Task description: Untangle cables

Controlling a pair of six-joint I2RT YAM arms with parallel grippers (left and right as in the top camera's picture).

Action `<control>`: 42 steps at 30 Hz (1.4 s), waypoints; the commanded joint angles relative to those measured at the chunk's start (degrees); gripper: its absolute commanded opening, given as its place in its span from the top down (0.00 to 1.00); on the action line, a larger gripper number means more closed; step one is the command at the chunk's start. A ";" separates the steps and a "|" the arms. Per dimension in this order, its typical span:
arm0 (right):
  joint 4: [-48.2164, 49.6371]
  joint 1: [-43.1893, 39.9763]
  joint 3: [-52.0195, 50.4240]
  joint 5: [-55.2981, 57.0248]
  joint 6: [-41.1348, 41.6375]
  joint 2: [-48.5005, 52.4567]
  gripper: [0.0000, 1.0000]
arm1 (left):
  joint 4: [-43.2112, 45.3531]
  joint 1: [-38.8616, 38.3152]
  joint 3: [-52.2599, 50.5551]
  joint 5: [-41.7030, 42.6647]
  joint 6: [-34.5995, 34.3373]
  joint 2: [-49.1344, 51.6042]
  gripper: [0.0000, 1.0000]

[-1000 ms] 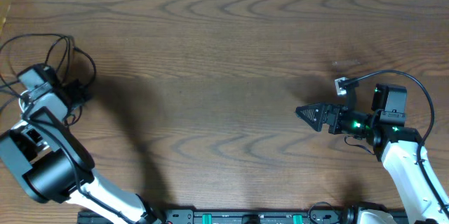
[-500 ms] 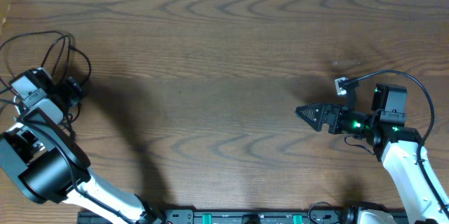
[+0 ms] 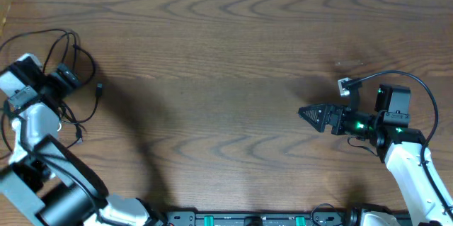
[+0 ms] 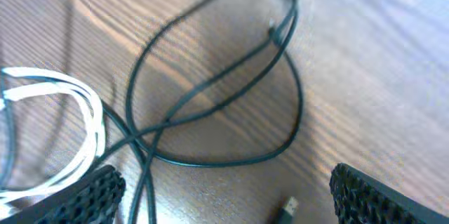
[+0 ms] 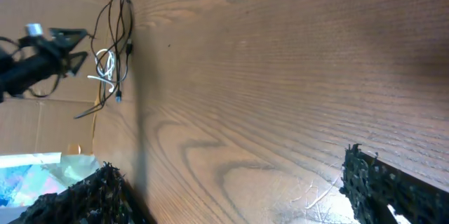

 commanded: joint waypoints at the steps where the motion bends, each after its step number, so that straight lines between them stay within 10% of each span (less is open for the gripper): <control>1: 0.22 0.17 0.22 0.09 0.33 -0.68 0.01 | -0.94 -0.13 -0.31 -1.03 -0.50 -3.69 0.06; 24: 2.21 0.07 0.28 6.97 1.44 -0.70 0.04 | -18.62 -24.57 -0.31 1.25 10.03 -20.70 0.06; 42: -9.27 0.02 22.45 42.47 -6.19 -0.74 0.01 | -24.48 -41.44 -0.33 1.27 15.67 -20.81 0.06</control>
